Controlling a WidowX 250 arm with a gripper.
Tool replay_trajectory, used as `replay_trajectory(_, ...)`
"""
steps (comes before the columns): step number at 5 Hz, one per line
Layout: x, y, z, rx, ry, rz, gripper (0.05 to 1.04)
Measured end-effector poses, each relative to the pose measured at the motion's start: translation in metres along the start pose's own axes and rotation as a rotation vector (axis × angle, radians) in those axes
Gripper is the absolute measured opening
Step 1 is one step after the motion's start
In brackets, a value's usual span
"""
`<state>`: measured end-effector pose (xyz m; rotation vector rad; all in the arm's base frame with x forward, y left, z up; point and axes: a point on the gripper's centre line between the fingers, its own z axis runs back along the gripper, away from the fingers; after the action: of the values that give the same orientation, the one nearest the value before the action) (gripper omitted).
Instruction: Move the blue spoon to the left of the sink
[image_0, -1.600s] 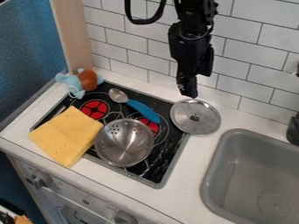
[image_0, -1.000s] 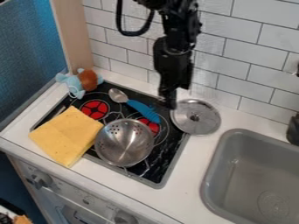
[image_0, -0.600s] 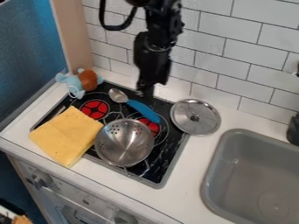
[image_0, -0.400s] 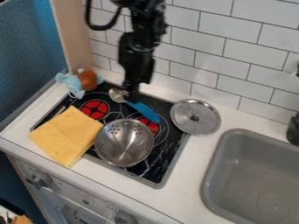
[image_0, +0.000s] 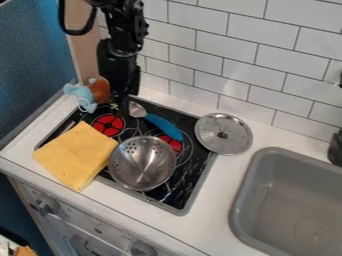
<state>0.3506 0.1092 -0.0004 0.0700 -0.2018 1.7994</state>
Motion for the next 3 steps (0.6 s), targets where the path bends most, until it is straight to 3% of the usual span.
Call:
replay_trajectory(2,-0.023,-0.010,-0.028,0.032,0.030,-0.169,0.999)
replay_trajectory(3,-0.032,-0.017,-0.037,0.037,0.072,-0.221,0.999)
